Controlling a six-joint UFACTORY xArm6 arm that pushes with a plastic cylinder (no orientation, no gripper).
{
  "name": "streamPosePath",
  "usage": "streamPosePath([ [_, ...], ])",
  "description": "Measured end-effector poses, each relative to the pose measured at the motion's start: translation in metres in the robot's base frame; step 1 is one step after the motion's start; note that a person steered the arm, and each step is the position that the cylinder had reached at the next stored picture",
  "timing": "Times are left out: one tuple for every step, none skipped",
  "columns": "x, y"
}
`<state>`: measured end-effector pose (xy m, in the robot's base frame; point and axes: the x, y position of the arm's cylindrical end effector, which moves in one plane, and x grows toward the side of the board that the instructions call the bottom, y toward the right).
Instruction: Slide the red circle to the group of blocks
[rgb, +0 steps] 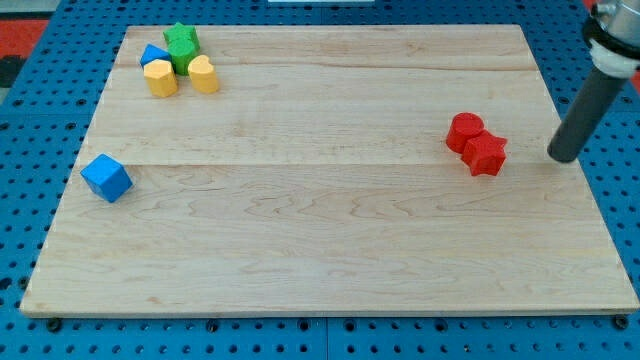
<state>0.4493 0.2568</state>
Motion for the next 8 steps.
streamPosePath([
  [-0.047, -0.146],
  [-0.088, -0.265],
  [-0.084, -0.219],
  [-0.072, -0.211],
  [-0.063, -0.142],
  [-0.084, -0.11],
  [-0.108, -0.152],
  [-0.109, -0.188],
])
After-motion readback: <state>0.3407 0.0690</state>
